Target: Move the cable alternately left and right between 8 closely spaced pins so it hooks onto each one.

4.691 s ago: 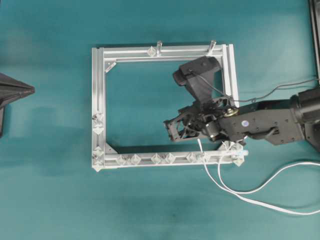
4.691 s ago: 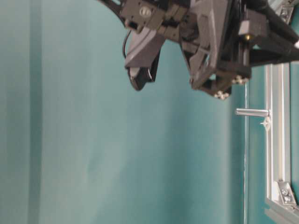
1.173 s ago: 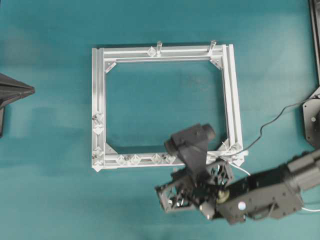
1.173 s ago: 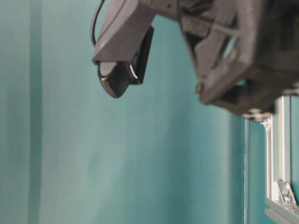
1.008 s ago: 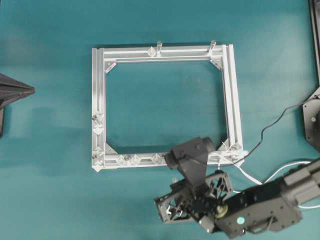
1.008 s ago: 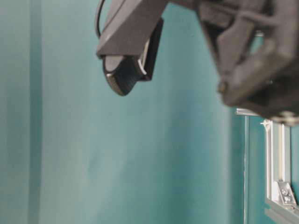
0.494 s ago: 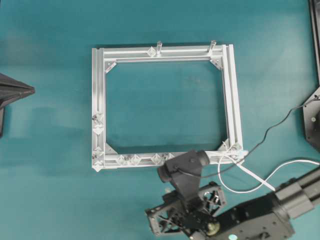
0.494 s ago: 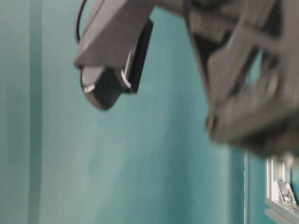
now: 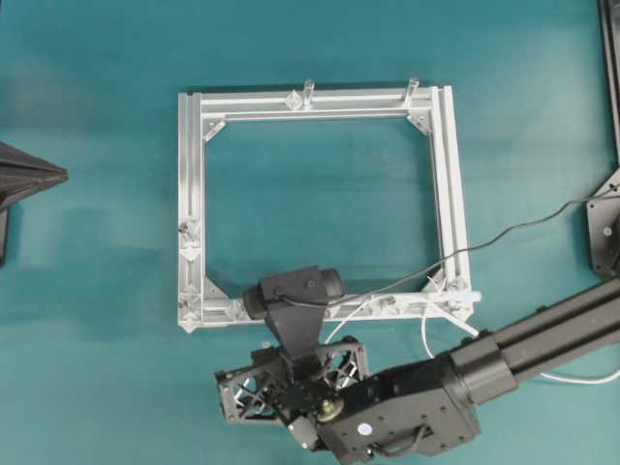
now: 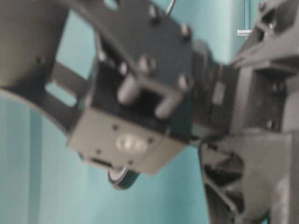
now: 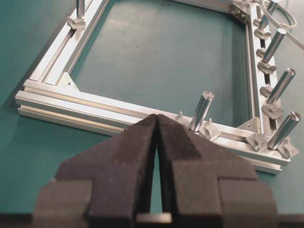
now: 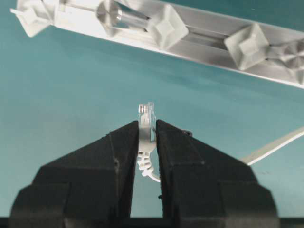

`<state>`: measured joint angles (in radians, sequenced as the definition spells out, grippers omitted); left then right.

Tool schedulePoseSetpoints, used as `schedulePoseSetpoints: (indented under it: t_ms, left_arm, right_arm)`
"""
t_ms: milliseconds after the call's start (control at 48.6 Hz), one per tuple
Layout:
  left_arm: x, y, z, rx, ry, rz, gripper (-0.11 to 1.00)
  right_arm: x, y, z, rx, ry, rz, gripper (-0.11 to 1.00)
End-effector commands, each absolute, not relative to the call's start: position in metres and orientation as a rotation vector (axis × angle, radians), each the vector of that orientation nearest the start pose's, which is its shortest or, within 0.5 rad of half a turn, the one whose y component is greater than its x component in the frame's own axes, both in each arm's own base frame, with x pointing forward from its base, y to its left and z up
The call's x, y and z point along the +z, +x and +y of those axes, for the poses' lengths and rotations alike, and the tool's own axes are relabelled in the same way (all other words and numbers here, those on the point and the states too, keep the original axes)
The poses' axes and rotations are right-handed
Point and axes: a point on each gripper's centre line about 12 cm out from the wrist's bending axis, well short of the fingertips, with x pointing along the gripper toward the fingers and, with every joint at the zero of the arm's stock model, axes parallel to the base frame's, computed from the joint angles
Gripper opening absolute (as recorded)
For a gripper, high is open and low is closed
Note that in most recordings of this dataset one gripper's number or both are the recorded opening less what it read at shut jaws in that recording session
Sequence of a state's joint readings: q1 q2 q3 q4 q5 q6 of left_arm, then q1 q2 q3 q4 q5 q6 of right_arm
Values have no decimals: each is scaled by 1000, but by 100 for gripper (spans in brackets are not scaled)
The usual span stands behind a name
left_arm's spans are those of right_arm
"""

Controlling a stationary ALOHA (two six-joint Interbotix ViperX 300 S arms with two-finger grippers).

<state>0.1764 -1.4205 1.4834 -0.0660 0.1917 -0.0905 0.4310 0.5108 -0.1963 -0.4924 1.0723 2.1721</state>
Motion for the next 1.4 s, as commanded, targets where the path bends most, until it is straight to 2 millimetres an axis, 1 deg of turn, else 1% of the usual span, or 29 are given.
schedulePoseSetpoints:
  t_ms: [0,165,391,720,905,1379]
  left_arm:
    - [193,127,21,180,-179,222,0]
    - [193,127,21,180,-179,222,0]
    - [193,127,21,180,-179,222,0]
    - [193,127,21,180,-179,222,0]
    - [193,127,21,180,-179,222,0]
    - [193,127,21,180,-179,222,0]
  right_arm:
    - [185,486,166,-1028,1151,700,15]
    - [189,485,159,-1077,1135,693,15]
    - [188,488,147,-1101,1136,686,15]
    - [187,494,122,-1117,1092,699,15]
    - [187,496,112,-1126,1076,704,15]
    - [182,494,106,-1149,1064,710,15]
